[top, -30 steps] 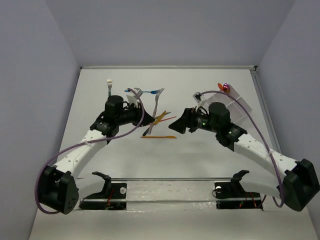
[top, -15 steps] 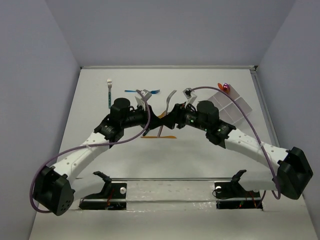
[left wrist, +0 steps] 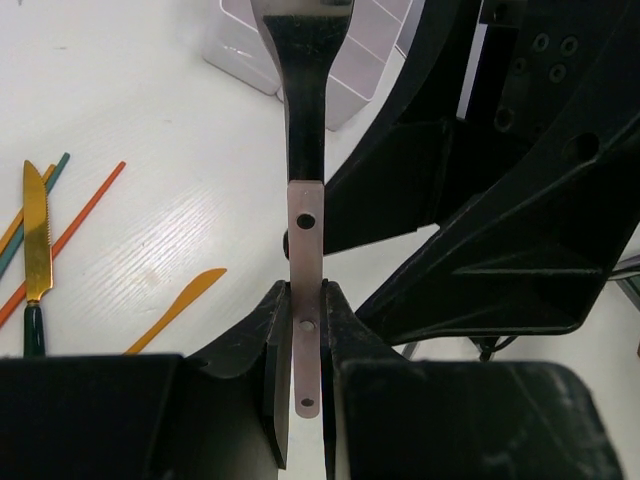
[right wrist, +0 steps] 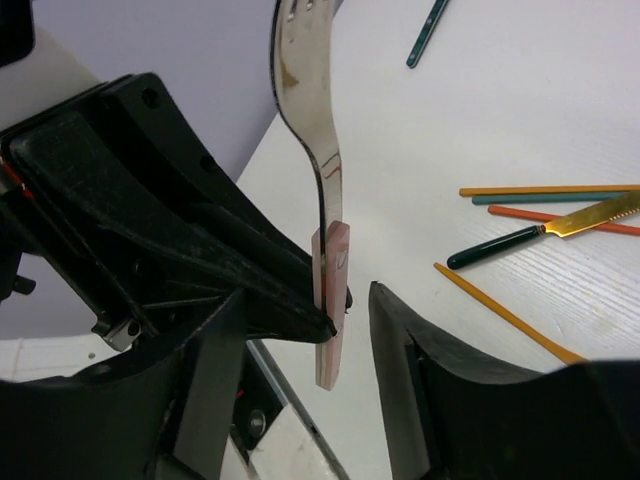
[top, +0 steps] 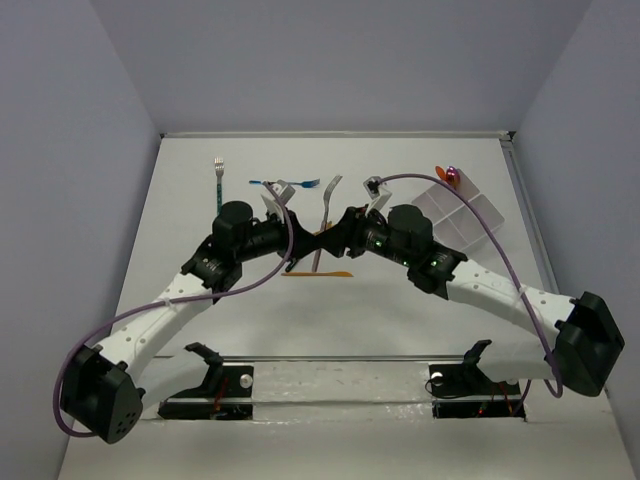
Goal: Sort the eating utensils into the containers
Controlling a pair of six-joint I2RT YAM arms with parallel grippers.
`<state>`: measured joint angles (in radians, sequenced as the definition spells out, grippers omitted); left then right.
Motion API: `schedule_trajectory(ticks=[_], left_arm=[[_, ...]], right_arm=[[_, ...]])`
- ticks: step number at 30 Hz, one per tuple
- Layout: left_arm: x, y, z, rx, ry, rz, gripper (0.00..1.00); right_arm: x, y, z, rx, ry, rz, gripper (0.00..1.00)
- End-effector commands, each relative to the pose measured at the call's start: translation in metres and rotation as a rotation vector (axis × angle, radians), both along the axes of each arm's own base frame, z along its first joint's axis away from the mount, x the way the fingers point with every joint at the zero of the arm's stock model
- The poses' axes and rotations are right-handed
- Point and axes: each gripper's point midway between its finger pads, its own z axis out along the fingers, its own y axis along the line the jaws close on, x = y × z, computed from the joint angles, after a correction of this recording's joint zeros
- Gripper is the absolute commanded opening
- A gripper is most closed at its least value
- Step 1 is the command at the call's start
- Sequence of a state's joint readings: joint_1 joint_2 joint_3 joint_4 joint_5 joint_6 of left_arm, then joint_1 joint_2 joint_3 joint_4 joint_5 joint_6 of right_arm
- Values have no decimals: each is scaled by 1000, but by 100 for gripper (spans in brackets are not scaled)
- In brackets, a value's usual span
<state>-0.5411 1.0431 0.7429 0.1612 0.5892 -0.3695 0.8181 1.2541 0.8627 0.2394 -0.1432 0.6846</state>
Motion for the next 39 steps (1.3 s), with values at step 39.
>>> schedule_trajectory(ticks=[39], left_arm=[[-29,-17,33,-113,-87,-104,0]], right_arm=[[23,-4,52,29,-127,-198,54]])
